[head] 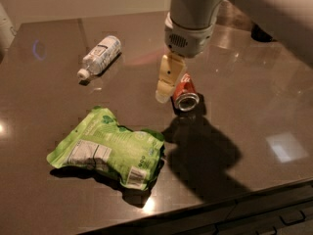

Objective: Place coke can upright

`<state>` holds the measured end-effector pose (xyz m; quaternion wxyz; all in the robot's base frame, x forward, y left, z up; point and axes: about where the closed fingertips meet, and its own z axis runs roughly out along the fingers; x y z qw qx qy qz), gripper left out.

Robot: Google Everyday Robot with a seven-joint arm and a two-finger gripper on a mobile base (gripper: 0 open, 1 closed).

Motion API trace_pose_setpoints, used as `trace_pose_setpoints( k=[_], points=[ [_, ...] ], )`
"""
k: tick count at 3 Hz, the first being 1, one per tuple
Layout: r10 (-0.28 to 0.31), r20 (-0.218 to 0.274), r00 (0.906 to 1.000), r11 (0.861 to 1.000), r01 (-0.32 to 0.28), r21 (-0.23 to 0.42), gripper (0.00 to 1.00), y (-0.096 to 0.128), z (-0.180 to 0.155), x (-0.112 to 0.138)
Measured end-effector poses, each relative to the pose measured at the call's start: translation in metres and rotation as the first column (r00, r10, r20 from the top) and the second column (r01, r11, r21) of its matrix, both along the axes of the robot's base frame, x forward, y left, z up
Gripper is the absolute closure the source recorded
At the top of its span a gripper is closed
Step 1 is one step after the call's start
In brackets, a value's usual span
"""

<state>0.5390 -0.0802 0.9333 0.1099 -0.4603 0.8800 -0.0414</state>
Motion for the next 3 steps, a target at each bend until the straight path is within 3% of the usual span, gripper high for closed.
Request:
trace_pose_setpoints(
  k=[1,2,3],
  points=[
    [-0.069,-0.018,0.9974,0.997,0.070,0.018,0.00,0.006,-0.011,0.023],
    [-0.158,-0.017,0.9873,0.986,0.158,0.046,0.00,0.005,-0.023,0.045],
    [-0.258,0.001,0.9663,0.964,0.257,0.061,0.00,-0.005,-0.025,0.065]
  ],
)
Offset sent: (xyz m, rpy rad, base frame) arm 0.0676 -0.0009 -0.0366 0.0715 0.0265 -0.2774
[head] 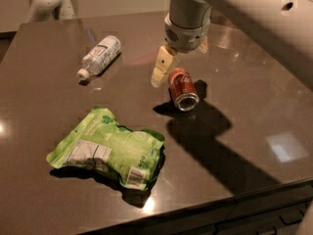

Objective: Place coke can upright

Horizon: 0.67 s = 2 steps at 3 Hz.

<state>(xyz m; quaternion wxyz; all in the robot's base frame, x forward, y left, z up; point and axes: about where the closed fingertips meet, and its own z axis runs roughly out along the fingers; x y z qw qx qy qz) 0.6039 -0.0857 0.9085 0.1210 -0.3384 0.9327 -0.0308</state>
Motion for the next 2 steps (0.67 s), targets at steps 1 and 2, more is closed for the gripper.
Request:
trace_pose_setpoints(
  k=[1,2],
  points=[
    [-0.081,0.001,0.9967,0.997,0.081,-0.018,0.00,-0.011,-0.007,0.010],
    [-0.132,-0.019,0.9911,0.990,0.131,-0.045,0.00,-0.022,-0.022,0.011]
  ],
)
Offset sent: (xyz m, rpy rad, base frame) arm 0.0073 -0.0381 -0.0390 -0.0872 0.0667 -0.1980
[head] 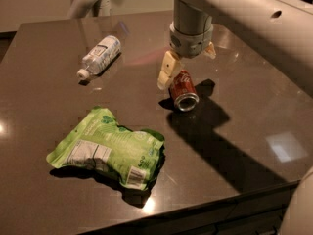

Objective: Place coke can upright

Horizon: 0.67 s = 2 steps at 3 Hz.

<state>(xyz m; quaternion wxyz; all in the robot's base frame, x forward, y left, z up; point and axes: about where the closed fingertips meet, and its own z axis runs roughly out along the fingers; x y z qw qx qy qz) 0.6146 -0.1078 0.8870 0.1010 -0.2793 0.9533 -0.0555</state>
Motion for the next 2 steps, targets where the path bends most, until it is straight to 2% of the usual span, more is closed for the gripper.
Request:
trace_pose_setpoints(
  k=[2],
  points=[
    [-0.037,-0.065,0.9972,0.999,0.035,-0.028,0.03,-0.008,-0.033,-0.002]
  ],
)
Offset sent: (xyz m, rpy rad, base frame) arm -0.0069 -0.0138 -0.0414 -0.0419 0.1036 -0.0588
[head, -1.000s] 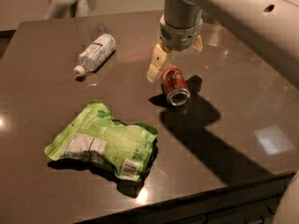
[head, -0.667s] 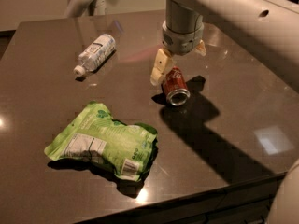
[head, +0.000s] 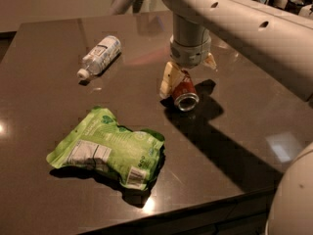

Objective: Place coke can upright

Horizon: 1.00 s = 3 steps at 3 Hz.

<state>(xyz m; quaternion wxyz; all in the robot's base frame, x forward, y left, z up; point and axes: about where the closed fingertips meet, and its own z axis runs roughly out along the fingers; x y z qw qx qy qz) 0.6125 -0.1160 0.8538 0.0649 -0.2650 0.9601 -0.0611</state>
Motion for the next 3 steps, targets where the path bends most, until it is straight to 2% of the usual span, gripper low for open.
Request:
trace_pose_setpoints(
  k=[1,2,3],
  points=[
    [0.005,-0.016,0.9999,1.000,-0.005,-0.007,0.25,-0.001,-0.008,-0.001],
    [0.059,-0.013,0.9981,0.998,-0.059,0.000,0.49,0.006,0.001,-0.005],
    [0.155,-0.009,0.9878,0.988,-0.155,0.020,0.72,0.017,0.017,-0.008]
  ],
)
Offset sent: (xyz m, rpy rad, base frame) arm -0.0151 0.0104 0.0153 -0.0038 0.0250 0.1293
